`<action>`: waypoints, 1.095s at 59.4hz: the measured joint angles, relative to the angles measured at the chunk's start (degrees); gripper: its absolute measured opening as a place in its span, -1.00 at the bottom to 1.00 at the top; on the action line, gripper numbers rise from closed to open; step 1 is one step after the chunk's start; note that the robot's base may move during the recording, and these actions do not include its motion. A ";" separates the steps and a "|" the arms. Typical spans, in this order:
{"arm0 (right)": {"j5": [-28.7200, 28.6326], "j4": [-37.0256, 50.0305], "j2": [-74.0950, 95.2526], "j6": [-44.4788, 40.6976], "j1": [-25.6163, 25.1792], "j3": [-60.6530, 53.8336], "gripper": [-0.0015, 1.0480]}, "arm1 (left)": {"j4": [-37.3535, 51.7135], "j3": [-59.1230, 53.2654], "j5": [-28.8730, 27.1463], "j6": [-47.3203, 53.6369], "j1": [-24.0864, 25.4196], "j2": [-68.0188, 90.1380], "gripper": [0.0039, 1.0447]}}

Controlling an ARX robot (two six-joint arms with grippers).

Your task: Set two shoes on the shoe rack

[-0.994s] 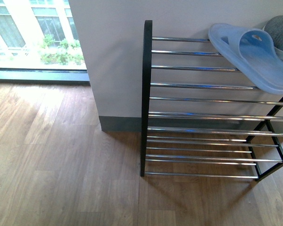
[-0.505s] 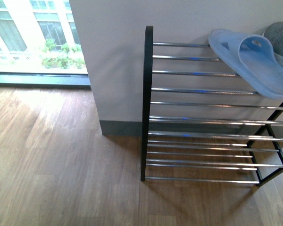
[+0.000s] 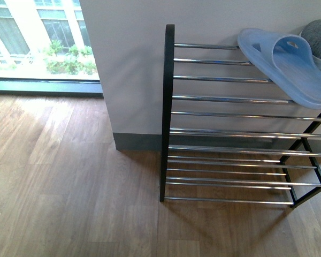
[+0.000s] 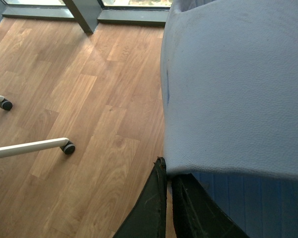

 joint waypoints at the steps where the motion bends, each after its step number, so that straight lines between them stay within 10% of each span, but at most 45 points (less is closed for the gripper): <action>1: 0.09 -0.20 -0.35 0.00 0.00 -0.15 -0.97 | 0.00 0.00 0.00 0.00 0.00 0.00 -0.98; 65: 0.20 -24.09 -30.86 0.02 0.07 -4.96 -0.97 | 0.00 0.00 0.00 0.00 0.00 0.00 -0.98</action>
